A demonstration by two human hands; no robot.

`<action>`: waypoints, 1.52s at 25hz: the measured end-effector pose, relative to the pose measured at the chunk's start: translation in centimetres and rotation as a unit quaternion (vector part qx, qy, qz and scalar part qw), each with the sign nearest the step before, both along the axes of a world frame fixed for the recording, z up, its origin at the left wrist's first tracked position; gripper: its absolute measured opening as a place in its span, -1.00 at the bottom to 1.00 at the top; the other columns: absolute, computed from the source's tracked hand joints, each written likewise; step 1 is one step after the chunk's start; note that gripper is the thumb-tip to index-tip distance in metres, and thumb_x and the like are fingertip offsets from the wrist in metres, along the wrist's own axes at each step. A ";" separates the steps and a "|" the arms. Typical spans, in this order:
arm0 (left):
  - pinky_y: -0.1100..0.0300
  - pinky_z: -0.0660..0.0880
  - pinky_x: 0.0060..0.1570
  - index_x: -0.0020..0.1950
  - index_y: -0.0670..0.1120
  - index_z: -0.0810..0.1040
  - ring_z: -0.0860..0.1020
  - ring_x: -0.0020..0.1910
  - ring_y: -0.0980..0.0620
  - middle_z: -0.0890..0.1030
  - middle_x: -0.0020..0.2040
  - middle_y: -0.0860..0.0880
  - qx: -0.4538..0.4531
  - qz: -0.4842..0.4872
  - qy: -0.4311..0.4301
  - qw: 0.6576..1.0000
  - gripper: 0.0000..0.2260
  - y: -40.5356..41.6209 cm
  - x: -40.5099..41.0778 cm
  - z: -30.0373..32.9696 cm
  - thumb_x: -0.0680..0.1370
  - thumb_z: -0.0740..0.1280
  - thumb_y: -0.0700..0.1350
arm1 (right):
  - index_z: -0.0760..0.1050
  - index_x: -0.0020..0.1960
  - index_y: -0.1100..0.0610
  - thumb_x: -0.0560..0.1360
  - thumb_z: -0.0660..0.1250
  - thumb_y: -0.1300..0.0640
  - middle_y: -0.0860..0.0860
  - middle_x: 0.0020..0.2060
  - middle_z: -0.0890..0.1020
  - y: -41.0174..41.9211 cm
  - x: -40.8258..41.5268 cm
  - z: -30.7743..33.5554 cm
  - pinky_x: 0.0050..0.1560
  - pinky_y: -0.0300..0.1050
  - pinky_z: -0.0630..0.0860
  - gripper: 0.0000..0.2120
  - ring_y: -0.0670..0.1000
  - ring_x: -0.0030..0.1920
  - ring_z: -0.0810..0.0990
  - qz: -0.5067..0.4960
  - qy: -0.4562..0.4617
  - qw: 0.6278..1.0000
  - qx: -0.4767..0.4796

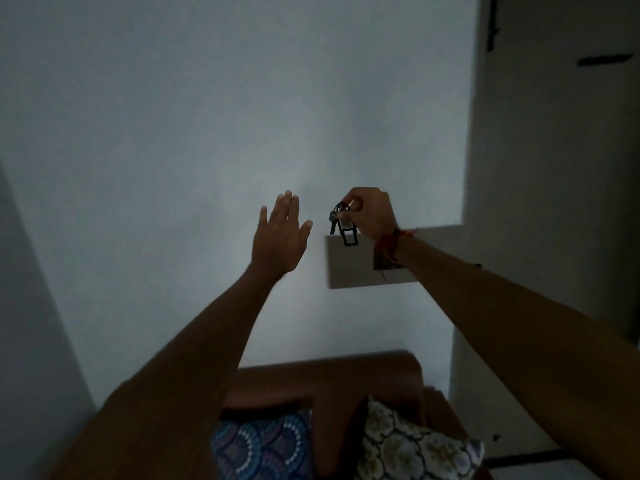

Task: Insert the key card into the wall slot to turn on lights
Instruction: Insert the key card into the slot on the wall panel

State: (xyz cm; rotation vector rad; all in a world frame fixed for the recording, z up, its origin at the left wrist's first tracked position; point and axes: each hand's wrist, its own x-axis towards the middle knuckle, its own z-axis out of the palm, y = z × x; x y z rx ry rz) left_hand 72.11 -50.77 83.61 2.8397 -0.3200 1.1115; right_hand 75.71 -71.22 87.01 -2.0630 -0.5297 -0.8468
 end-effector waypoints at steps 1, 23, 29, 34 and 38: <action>-0.15 0.01 0.64 0.66 -0.20 0.05 0.02 0.68 -0.10 0.07 0.68 -0.17 0.006 -0.010 -0.002 1.000 -0.44 -1.6 1.3 0.3 0.73 0.00 0.07 | 0.62 -0.25 0.12 0.24 0.59 0.15 -0.16 -0.51 0.52 -1.7 0.7 0.1 -0.27 -0.25 0.42 -0.83 -0.17 -0.45 0.48 -0.016 -0.002 1.000 0.001; -0.15 -0.05 0.65 0.66 -0.17 0.01 -0.04 0.68 -0.08 0.01 0.69 -0.15 0.004 -0.104 0.052 0.993 -0.40 -19.7 32.0 -7.9 0.71 0.08 0.08 | 0.61 -0.17 0.25 0.38 0.49 0.31 0.07 -0.30 0.63 -19.9 26.8 -8.7 -0.33 -0.40 0.30 -0.93 -0.02 -0.25 0.50 -0.127 0.091 0.986 -0.055; -0.17 -0.05 0.65 0.67 -0.16 -0.04 -0.07 0.68 -0.11 -0.04 0.69 -0.16 -0.025 -0.058 0.099 0.993 -0.37 -19.7 37.1 -12.0 0.70 0.09 0.10 | 0.64 -0.14 0.29 0.41 0.43 0.36 0.25 -0.17 0.71 -20.8 34.8 -11.6 -0.15 -0.19 0.44 -0.95 0.01 -0.21 0.55 -0.098 0.124 0.986 -0.051; -0.16 -0.02 0.65 0.67 -0.16 -0.04 -0.05 0.68 -0.12 -0.03 0.69 -0.15 -0.034 -0.017 0.094 0.995 -0.35 -20.5 39.0 -14.7 0.70 0.09 0.12 | 0.65 -0.08 0.32 0.43 0.44 0.33 0.27 -0.17 0.71 -21.7 38.4 -13.7 -0.05 0.07 0.65 -0.92 0.20 -0.15 0.67 -0.042 0.120 0.991 -0.051; -0.19 -0.03 0.64 0.67 -0.15 -0.07 -0.08 0.68 -0.12 -0.07 0.69 -0.13 -0.041 0.009 0.096 0.994 -0.34 -21.7 39.8 -15.7 0.69 0.10 0.13 | 0.66 -0.06 0.34 0.43 0.42 0.34 0.29 -0.15 0.71 -22.0 39.7 -15.0 -0.02 0.18 0.65 -0.89 0.21 -0.14 0.67 -0.008 0.125 0.991 -0.055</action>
